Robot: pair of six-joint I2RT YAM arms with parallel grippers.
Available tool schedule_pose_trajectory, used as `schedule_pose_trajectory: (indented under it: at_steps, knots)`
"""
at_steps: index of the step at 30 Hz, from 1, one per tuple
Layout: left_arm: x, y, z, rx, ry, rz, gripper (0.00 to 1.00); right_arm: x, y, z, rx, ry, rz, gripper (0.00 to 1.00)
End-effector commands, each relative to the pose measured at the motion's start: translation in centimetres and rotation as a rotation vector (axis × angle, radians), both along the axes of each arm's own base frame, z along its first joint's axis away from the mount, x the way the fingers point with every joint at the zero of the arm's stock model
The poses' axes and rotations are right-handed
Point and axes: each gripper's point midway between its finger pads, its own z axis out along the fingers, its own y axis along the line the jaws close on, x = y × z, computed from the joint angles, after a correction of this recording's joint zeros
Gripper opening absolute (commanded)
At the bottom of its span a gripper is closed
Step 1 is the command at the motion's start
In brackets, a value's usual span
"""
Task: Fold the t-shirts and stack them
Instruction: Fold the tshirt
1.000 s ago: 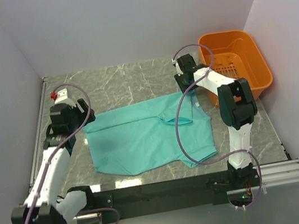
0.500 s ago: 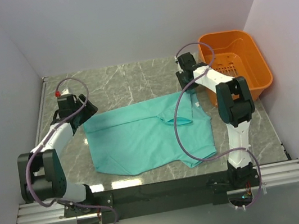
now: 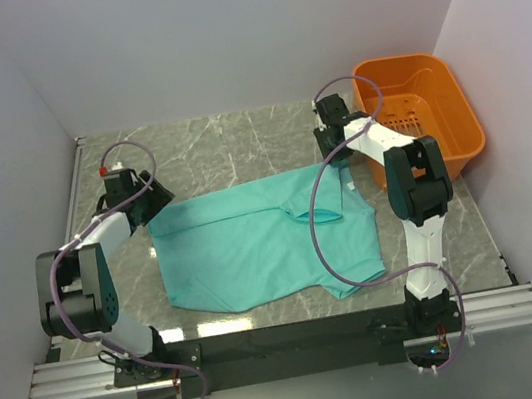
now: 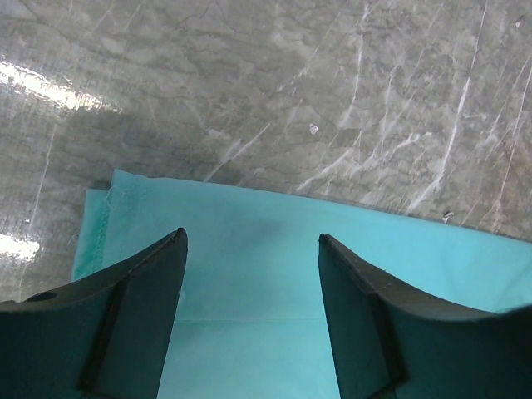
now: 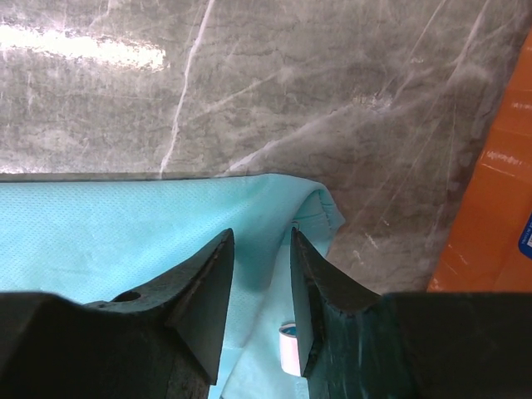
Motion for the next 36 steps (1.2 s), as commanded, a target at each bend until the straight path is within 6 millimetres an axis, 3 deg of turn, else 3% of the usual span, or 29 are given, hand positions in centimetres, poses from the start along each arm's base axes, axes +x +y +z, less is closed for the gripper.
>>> schedule_pose_trajectory:
  at_steps: [1,13,22,26,30,36]
  knots:
    - [1.9,0.0,2.2,-0.017,-0.081,-0.002,0.69,-0.3,-0.2,-0.1,0.012,0.009,-0.015,0.4]
    - [1.8,0.0,1.8,-0.021,-0.069,-0.001,0.69,-1.3,-0.5,-0.3,0.022,0.028,-0.046,0.38]
    - [1.9,0.1,1.6,-0.017,-0.063,0.001,0.69,-1.7,-1.0,0.4,0.006,0.014,-0.051,0.2]
    - [1.8,0.3,1.6,-0.015,-0.063,0.007,0.69,-2.3,-1.7,0.4,-0.012,0.012,-0.063,0.19]
    - [1.9,0.4,1.7,-0.015,-0.065,0.006,0.69,-2.8,-2.4,0.5,-0.024,0.012,-0.074,0.2]
    - [2.1,0.3,2.2,-0.014,-0.078,-0.006,0.69,-2.8,-2.2,2.0,-0.01,-0.019,-0.06,0.39]
